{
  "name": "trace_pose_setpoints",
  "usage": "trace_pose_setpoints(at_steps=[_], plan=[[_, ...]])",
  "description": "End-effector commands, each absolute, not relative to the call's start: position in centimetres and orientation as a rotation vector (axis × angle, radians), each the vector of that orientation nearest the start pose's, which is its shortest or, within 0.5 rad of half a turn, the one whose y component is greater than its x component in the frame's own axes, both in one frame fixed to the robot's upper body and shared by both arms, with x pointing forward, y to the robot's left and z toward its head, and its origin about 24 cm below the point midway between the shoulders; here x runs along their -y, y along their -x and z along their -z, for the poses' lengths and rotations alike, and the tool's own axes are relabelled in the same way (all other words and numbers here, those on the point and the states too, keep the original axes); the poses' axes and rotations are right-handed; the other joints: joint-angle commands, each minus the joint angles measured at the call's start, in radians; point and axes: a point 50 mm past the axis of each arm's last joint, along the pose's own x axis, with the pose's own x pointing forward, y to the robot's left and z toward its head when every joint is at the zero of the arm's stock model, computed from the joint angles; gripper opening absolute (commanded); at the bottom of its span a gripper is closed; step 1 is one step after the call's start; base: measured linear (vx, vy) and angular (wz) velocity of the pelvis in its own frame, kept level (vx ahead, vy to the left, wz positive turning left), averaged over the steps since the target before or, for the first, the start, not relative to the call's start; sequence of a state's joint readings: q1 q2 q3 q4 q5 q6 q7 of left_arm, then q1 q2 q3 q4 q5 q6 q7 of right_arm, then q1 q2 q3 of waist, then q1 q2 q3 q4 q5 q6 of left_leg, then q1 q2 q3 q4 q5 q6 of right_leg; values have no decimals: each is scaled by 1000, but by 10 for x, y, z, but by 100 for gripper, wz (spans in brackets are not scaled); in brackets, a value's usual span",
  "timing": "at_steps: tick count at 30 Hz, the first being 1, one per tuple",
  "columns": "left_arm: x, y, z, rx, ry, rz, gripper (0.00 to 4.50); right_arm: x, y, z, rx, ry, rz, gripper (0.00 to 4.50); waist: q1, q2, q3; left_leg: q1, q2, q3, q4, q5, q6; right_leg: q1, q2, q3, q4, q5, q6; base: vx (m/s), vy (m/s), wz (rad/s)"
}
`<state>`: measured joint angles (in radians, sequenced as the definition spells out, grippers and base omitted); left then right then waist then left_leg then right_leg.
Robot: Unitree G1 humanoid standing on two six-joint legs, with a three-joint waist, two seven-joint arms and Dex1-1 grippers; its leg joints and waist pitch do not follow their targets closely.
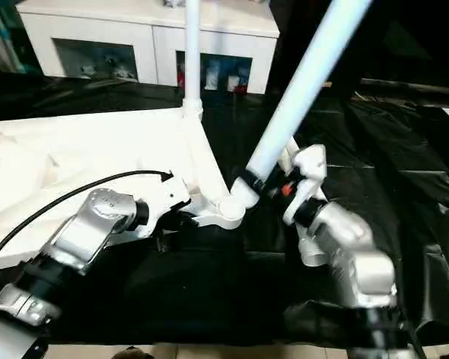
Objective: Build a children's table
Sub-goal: Rotate table base, then insert table leg to table base
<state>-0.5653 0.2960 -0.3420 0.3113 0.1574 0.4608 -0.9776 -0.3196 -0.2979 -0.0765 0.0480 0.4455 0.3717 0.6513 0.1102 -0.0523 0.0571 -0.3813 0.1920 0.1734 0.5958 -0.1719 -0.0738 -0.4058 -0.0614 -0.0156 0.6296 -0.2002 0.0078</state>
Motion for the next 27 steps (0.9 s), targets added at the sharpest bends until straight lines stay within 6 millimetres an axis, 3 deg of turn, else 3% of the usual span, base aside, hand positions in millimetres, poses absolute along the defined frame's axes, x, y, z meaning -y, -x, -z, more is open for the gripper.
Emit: trace_pose_setpoints(at_steps=[1, 2, 3, 4, 5, 6, 8, 10, 11, 12, 14, 15, 20, 21, 27], plan=[[-94, -310, -63, -498, -485, 1151, 0, 172, -303, -104, -36, -207, -706, 188, 3, -26, -68, 11, 29, -2, -67, -104, 62, 48, -69, 25, -69, -109, -190, 0, 0, 0], [-94, -310, -62, -501, -488, 1153, 0, 171, -304, -103, -39, -211, -714, 188, 3, -21, -68, 12, 30, -2, -66, -100, 65, 46, -69, 26, -69, -102, -193, 0, 0, 0], [-94, -309, -62, -505, -497, 1170, 0, 169, -304, -98, -62, -216, -747, 188, 1, -34, -67, 13, 30, 0, -65, -101, 70, 44, -66, 24, -69, -100, -195, 0, 0, 0], [-93, -308, -61, -506, -501, 1178, 0, 168, -304, -96, -74, -216, -761, 188, 1, -31, -67, 12, 30, -1, -65, -100, 70, 46, -68, 24, -67, -100, -198, 0, 0, 0], [-93, -308, -62, -507, -508, 1192, 0, 166, -304, -91, -109, -235, -798, 188, 0, -41, -68, 11, 30, 1, -64, -95, 75, 46, -68, 24, -68, -96, -199, 0, 0, 0], [-93, -307, -62, -507, -511, 1198, 0, 164, -303, -89, -127, -248, -816, 188, 2, -35, -67, 12, 31, -1, -65, -93, 76, 46, -68, 23, -67, -95, -203, 0, 0, 0], [-94, -308, -64, -513, -520, 1205, 0, 162, -304, -84, -181, -246, -863, 188, 0, -32, -67, 15, 32, -1, -65, -100, 69, 43, -67, 24, -67, -94, -206, 0, 0, 0], [-95, -308, -64, -518, -522, 1207, 0, 161, -304, -83, -191, -243, -873, 188, 0, -38, -65, 16, 33, 0, -66, -111, 61, 44, -69, 25, -69, -102, -205, 0, 0, 0], [-95, -307, -63, -535, -525, 1224, 0, 161, -308, -82, -203, -234, -872, 188, 1, -31, -66, 18, 33, -1, -66, -117, 57, 43, -69, 25, -68, -104, -207, 0, 0, 0], [-95, -307, -63, -535, -525, 1226, 0, 161, -309, -83, -203, -234, -872, 188, -2, -35, -66, 17, 32, 0, -67, -122, 48, 44, -68, 25, -70, -111, -208, 0, 0, 0], [-95, -307, -64, -540, -528, 1242, 0, 159, -313, -84, -204, -230, -881, 188, -3, -33, -66, 19, 33, 0, -67, -128, 39, 43, -68, 26, -71, -118, -209, 0, 0, 0], [-95, -307, -64, -542, -535, 1255, 0, 157, -315, -84, -211, -222, -898, 188, -4, -37, -67, 18, 33, 0, -66, -122, 38, 44, -67, 25, -68, -106, -211, 0, 0, 0], [-95, -308, -64, -542, -557, 1270, 0, 155, -317, -79, -246, -185, -915, 188, 1, -38, -69, 20, 33, 1, -63, -89, 48, 45, -66, 25, -62, -47, -222, 0, 0, 0], [-95, -308, -65, -541, -559, 1271, 0, 156, -317, -79, -247, -190, -915, 188, 2, -45, -69, 19, 33, 2, -63, -86, 50, 46, -66, 24, -61, -43, -226, 0, 0, 0], [-95, -310, -66, -538, -563, 1270, 0, 158, -322, -73, -281, -203, -916, 188, 1, -48, -67, 19, 34, 0, -65, -123, 34, 45, -69, 24, -67, -106, -215, 0, 0, 0]])
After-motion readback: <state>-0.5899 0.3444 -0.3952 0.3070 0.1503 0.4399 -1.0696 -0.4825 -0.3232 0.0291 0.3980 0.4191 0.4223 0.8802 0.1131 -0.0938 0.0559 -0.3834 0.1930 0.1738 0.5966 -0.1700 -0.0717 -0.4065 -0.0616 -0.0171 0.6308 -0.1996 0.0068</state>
